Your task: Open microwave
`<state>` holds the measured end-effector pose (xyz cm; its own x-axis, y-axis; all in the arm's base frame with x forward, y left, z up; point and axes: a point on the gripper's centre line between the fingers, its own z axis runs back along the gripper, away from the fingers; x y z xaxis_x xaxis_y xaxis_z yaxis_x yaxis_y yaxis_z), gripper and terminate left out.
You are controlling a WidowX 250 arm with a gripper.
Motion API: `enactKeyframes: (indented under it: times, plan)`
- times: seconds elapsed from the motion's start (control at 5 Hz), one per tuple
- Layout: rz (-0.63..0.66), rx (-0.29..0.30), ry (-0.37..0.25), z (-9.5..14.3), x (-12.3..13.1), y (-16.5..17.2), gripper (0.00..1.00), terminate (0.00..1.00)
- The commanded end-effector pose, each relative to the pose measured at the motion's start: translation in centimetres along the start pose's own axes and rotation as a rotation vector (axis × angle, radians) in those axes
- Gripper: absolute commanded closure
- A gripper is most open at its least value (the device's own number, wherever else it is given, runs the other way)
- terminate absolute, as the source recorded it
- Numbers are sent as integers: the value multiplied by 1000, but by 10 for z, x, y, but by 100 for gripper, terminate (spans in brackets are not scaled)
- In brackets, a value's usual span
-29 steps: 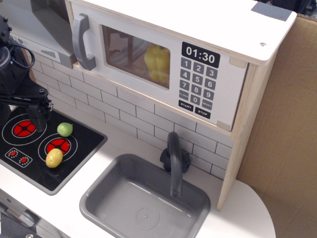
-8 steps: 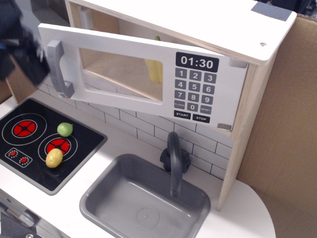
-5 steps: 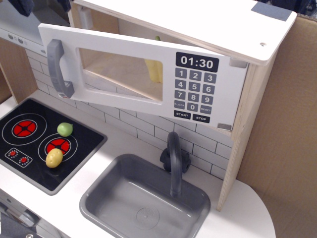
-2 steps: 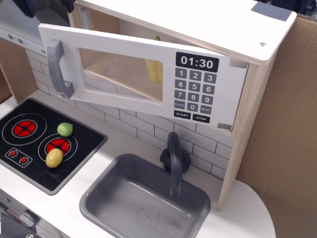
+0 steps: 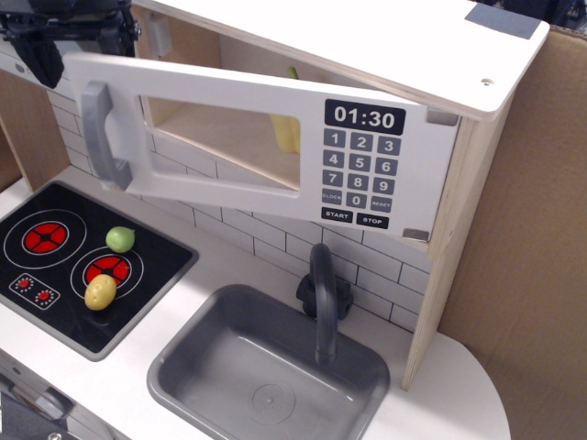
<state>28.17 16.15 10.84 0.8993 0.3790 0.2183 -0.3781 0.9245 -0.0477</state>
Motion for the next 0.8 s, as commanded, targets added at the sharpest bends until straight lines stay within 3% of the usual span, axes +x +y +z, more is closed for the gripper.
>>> enactKeyframes:
  times: [0.0,0.2,0.6]
  plan:
    - [-120,70,20,8,-43,-10,0,0]
    - [-206,109,61,2,-76,-38,0,0]
    - [-230,132,141,-13,-89,-92,0,0]
